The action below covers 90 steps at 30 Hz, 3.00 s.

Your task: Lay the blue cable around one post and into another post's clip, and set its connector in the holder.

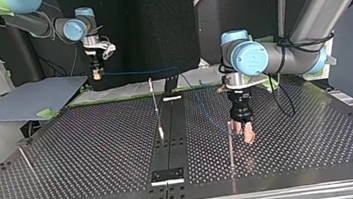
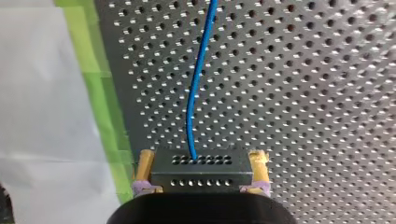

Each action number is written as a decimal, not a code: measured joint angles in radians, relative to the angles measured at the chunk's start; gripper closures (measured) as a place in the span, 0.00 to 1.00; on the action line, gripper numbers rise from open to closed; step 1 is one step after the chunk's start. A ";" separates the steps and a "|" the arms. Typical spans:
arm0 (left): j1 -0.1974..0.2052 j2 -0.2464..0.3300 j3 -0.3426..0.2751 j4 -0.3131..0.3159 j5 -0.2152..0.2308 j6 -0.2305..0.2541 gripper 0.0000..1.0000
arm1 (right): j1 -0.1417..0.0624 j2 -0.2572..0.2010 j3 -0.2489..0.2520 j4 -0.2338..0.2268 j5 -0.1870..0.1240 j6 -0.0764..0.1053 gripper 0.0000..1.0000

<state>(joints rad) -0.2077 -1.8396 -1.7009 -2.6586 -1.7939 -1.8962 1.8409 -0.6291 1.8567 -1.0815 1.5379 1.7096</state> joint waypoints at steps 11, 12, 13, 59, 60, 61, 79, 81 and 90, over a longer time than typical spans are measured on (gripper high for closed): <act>-0.002 0.000 0.000 0.000 0.002 -0.003 0.00 | -0.038 0.015 0.018 -0.060 0.001 0.083 1.00; -0.003 0.000 0.000 0.000 0.002 -0.003 0.00 | -0.044 0.020 0.018 -0.062 0.001 0.090 1.00; -0.004 0.000 0.000 0.000 0.002 -0.002 0.00 | -0.054 0.026 0.018 -0.065 -0.001 0.099 1.00; -0.016 0.000 0.000 -0.003 -0.011 0.014 0.00 | -0.253 0.336 -0.142 -0.073 -0.090 0.125 1.00; -0.016 0.000 0.000 -0.003 -0.011 0.014 0.00 | -0.252 0.336 -0.143 -0.073 -0.089 0.120 1.00; -0.016 0.000 0.000 -0.003 -0.011 0.014 0.00 | -0.251 0.336 -0.143 -0.072 -0.088 0.111 1.00; -0.016 0.000 0.000 -0.002 -0.011 0.015 0.00 | -0.204 0.303 -0.142 -0.042 -0.215 0.010 1.00; -0.016 0.000 0.000 -0.002 -0.011 0.015 0.00 | -0.198 0.286 -0.141 -0.028 -0.217 0.011 1.00; -0.014 0.000 0.000 -0.002 -0.011 0.015 0.00 | -0.182 0.185 -0.106 0.007 -0.194 0.020 1.00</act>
<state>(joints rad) -0.2218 -1.8396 -1.7008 -2.6601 -1.8046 -1.8815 1.6593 -0.4437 1.7502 -1.0742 1.3438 1.7296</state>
